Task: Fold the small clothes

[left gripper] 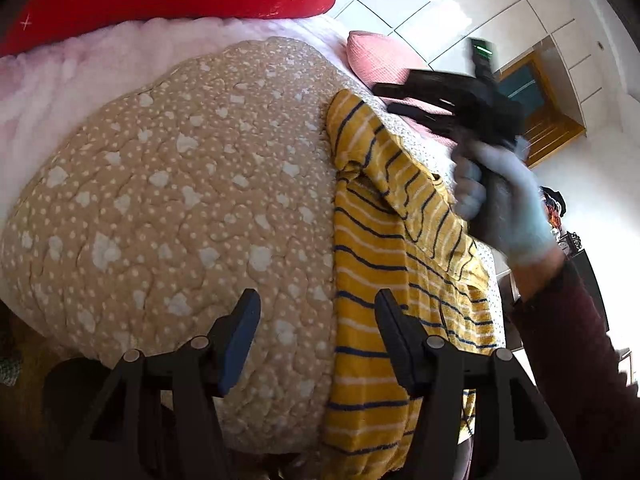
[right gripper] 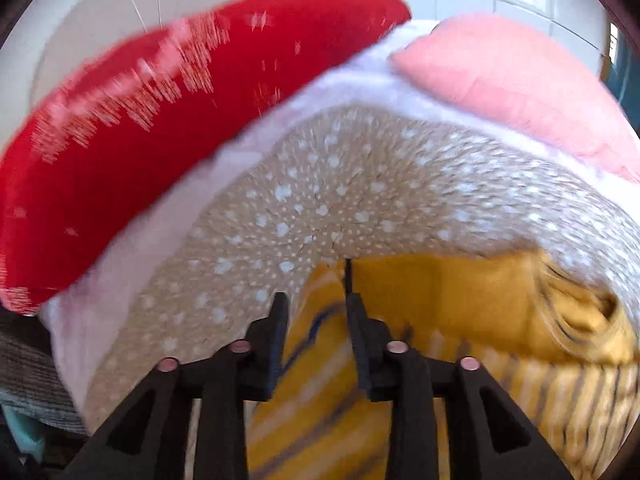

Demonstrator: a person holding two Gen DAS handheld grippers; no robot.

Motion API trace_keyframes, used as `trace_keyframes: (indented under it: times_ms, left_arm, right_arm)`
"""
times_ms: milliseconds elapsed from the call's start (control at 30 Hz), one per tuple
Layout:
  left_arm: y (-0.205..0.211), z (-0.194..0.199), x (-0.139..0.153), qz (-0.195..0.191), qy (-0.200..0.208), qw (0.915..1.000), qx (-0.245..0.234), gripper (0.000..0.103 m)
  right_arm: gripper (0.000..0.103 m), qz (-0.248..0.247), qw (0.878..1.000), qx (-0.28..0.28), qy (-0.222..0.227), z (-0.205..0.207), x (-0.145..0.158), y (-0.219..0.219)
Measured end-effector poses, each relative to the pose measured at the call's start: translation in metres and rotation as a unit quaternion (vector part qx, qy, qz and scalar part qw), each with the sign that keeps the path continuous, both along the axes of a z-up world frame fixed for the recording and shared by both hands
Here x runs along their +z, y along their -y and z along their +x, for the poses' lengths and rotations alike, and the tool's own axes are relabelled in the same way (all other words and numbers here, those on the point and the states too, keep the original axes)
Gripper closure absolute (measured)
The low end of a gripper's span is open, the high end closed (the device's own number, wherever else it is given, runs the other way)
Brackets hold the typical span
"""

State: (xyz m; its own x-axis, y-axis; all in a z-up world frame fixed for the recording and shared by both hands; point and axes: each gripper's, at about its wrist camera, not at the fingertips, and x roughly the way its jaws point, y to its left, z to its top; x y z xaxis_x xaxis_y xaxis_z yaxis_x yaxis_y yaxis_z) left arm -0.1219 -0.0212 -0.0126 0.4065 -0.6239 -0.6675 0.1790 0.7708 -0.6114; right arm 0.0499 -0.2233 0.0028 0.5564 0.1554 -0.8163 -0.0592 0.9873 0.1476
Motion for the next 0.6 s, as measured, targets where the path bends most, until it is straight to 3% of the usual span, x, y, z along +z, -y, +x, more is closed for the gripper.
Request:
trace_keyframes:
  times_ms: [133, 267, 433, 533, 600]
  left_arm:
    - [0.016, -0.012, 0.004, 0.009, 0.008, 0.9999, -0.009, 0.045]
    - [0.034, -0.027, 0.008, 0.026, 0.018, 0.9991, -0.027, 0.045]
    - [0.053, -0.044, 0.001, 0.053, 0.007, 0.9977, -0.042, 0.045]
    - [0.064, -0.054, 0.0, 0.062, -0.002, 0.9968, -0.051, 0.045]
    - [0.069, -0.057, 0.005, 0.07, 0.003, 0.9961, -0.053, 0.045]
  right_arm:
    - [0.056, 0.017, 1.0, -0.014, 0.009, -0.069, 0.03, 0.042]
    - [0.054, -0.012, 0.996, -0.083, 0.02, -0.141, 0.042, 0.11]
    - [0.054, -0.024, 0.984, -0.175, 0.0, -0.213, 0.024, 0.187]
    - [0.054, -0.015, 0.98, -0.196, -0.014, -0.229, 0.001, 0.201]
    - [0.052, -0.051, 0.977, -0.205, -0.021, -0.229, -0.017, 0.2]
